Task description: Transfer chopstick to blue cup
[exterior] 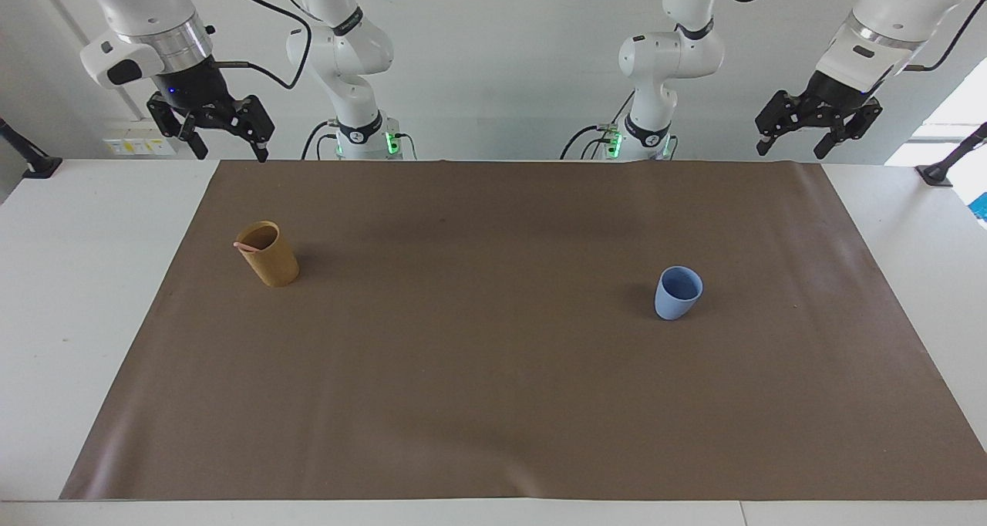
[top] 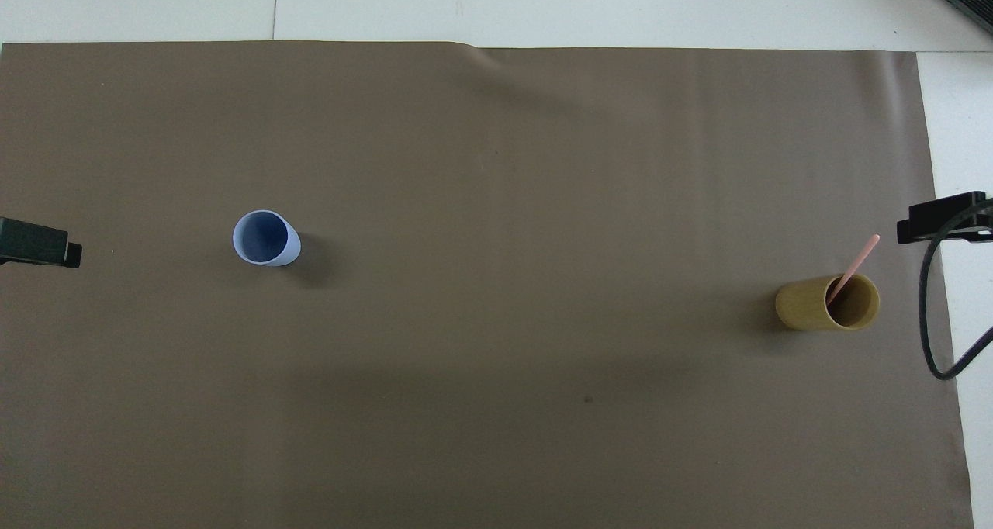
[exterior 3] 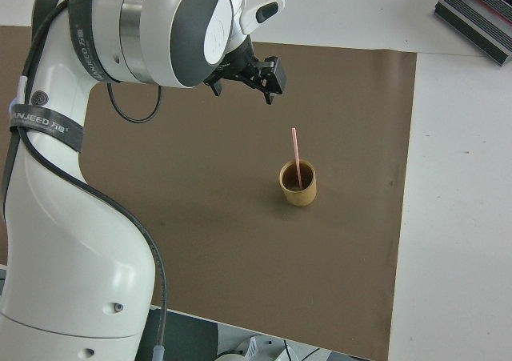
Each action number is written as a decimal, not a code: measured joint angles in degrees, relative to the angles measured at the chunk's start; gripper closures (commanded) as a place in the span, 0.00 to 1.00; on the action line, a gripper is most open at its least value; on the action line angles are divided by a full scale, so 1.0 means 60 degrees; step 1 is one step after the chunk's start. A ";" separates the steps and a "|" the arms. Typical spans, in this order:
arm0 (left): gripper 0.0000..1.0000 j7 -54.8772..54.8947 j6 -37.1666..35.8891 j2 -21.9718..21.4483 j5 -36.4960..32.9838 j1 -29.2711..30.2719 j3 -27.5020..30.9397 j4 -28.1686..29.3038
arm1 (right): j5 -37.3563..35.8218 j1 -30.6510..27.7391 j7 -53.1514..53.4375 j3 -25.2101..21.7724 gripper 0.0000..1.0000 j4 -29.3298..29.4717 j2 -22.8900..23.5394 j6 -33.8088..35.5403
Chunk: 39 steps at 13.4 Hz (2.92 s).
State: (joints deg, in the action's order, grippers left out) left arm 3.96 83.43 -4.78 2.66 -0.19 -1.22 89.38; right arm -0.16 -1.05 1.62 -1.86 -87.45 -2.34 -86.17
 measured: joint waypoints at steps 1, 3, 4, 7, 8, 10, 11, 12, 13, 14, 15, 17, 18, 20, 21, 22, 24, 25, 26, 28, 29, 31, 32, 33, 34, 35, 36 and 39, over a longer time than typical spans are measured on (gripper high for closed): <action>0.00 0.0000 -0.0042 0.0000 -0.0015 -0.0001 -0.0020 0.0000 | 0.0000 0.0000 0.0000 0.0000 0.00 0.0000 0.0000 0.0000; 0.00 0.0000 -0.0105 -0.0001 -0.0025 -0.0003 -0.0053 0.0000 | 0.0000 0.0000 0.0000 0.0000 0.00 0.0000 0.0000 0.0000; 0.00 0.0000 -0.0116 -0.0001 -0.0028 -0.0002 -0.0043 0.0000 | 0.0000 0.0000 0.0000 0.0000 0.00 0.0000 0.0000 0.0000; 0.00 0.0001 -0.0113 -0.0017 -0.0035 0.0002 0.0029 0.0000 | 0.0000 0.0000 0.0000 0.0005 0.00 0.0000 0.0000 0.0002; 0.00 0.0001 -0.0103 -0.0023 -0.0035 0.0001 0.0030 0.0000 | 0.0000 0.0000 0.0000 0.0005 0.00 0.0000 0.0000 0.0002; 0.00 0.0001 -0.0097 -0.0040 -0.0035 -0.0001 0.0003 0.0000 | 0.0000 0.0001 0.0000 0.0006 0.00 0.0000 0.0000 0.0002; 0.00 0.0001 -0.0096 -0.0044 -0.0035 -0.0002 -0.0013 0.0000 | 0.0000 0.0001 0.0000 0.0007 0.00 0.0000 0.0000 0.0002; 0.00 0.0001 -0.0096 -0.0044 -0.0035 -0.0002 -0.0013 0.0000 | 0.0000 0.0001 0.0000 0.0005 0.00 0.0000 0.0000 0.0002; 0.00 0.0001 -0.0096 -0.0045 -0.0035 -0.0002 -0.0002 0.0000 | 0.0000 0.0000 0.0000 0.0000 0.00 0.0000 0.0000 0.0002; 0.00 0.0001 -0.0096 -0.0045 -0.0036 -0.0002 0.0008 0.0000 | 0.0000 0.0000 0.0000 -0.0002 0.00 0.0000 0.0000 0.0002; 0.00 0.0001 -0.0096 -0.0045 -0.0036 -0.0001 0.0012 0.0015 | 0.0000 0.0000 0.0000 -0.0001 0.00 0.0000 0.0000 0.0002; 0.00 -0.0015 -0.0095 -0.0042 -0.0036 -0.0001 0.0014 0.0102 | 0.0000 0.0000 0.0000 -0.0001 0.00 0.0000 0.0000 0.0002; 0.00 -0.0027 -0.0089 -0.0042 -0.0036 0.0002 0.0027 0.0124 | 0.0000 0.0000 0.0000 0.0001 0.00 0.0000 0.0000 0.0002; 0.00 -0.0029 -0.0024 -0.0042 -0.0037 0.0072 0.0084 0.0131 | 0.0000 0.0001 0.0000 0.0009 0.00 0.0000 0.0000 -0.0001; 0.00 -0.0028 -0.0010 -0.0042 -0.0037 0.0132 0.0104 0.0131 | 0.0000 0.0002 0.0000 0.0010 0.00 0.0000 0.0000 -0.0002; 0.00 -0.0028 -0.0010 -0.0042 -0.0037 0.0172 0.0116 0.0134 | 0.0000 0.0002 0.0000 0.0009 0.00 0.0000 0.0000 -0.0026; 0.00 -0.0029 0.0007 -0.0041 -0.0037 0.0202 0.0105 0.0166 | 0.0000 0.0001 0.0000 0.0003 0.00 0.0000 0.0005 -0.0239; 0.00 -0.0035 0.0032 -0.0037 -0.0037 0.0201 0.0072 0.0182 | 0.0000 0.0000 0.0000 -0.0002 0.00 0.0000 0.0016 -0.0306; 0.00 -0.0047 0.0079 -0.0030 -0.0037 0.0201 0.0036 0.0196 | 0.0000 -0.0002 0.0000 -0.0006 0.00 0.0000 0.0031 -0.0338; 0.00 -0.0077 0.0391 0.0017 -0.0037 0.0201 -0.0001 0.0303 | -0.0001 -0.0016 0.0000 -0.0022 0.00 0.0000 0.0081 -0.0441; 0.00 -0.0081 0.0656 0.0051 -0.0037 0.0201 -0.0009 0.0450 | -0.0001 -0.0028 0.0000 -0.0039 0.00 -0.0001 0.0155 -0.0464; 0.00 -0.0090 0.1315 0.0160 -0.0035 0.0200 -0.0033 0.0864 | -0.0004 -0.0056 0.0000 -0.0068 0.00 -0.0002 0.0380 -0.0847; 0.00 -0.0131 0.1598 0.0252 -0.0031 0.0186 -0.0056 0.1019 | -0.0006 -0.0065 -0.0005 -0.0074 0.00 -0.0002 0.0468 -0.1067; 0.00 -0.0269 0.1867 0.0373 -0.0030 0.0132 -0.0080 0.1112 | -0.0006 -0.0071 -0.0012 -0.0075 0.00 -0.0003 0.0541 -0.1203; 0.00 -0.0454 0.2145 0.0521 -0.0030 0.0061 -0.0106 0.1178 | -0.0006 -0.0074 -0.0014 -0.0075 0.00 -0.0002 0.0583 -0.1240; 0.00 -0.0613 0.2480 0.0722 -0.0030 0.0029 -0.0150 0.1231 | -0.0008 -0.0089 -0.0014 -0.0075 0.00 -0.0002 0.0601 -0.1241; 0.00 -0.0691 0.2813 0.0907 -0.0030 0.0008 -0.0156 0.1322 | -0.0008 -0.0112 -0.0015 -0.0076 0.00 -0.0002 0.0600 -0.1241; 0.00 -0.0781 0.4331 0.1344 -0.0030 -0.0149 -0.0157 0.2273 | -0.0008 -0.0134 -0.0015 -0.0077 0.00 -0.0007 0.0601 -0.1219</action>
State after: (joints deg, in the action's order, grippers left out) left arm -0.73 109.42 3.28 2.48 -1.09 -2.16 103.02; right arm -0.21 -1.86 1.54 -2.32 -87.49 1.26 -93.49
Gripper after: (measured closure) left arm 0.000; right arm 0.000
